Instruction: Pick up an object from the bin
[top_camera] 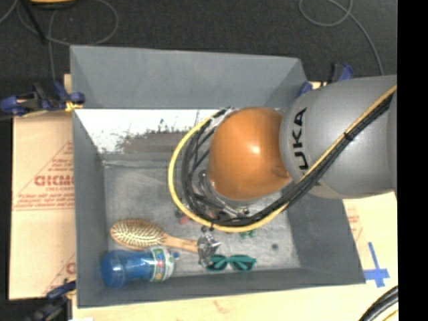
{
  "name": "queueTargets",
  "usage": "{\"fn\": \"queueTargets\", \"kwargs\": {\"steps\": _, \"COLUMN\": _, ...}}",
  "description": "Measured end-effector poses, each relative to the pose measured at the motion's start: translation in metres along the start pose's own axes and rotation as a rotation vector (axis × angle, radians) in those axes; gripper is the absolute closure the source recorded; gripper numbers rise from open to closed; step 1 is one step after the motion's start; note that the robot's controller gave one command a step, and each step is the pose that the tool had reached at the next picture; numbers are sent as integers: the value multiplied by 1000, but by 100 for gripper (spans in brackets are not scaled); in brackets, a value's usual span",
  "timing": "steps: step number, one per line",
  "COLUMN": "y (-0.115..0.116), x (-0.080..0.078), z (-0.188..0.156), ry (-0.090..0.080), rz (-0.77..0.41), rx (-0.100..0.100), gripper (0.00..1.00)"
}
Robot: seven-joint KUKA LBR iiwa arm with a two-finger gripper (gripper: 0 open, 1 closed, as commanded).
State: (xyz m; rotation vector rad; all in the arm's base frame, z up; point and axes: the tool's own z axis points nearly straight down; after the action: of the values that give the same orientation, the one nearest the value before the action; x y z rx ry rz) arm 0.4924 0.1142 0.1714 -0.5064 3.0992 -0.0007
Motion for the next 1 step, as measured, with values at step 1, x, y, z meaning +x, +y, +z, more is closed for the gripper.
{"fn": "queueTargets", "kwargs": {"steps": 1, "y": -5, "x": -11, "z": 55, "ry": -8, "rz": -92, "rx": 0, "gripper": 0}}
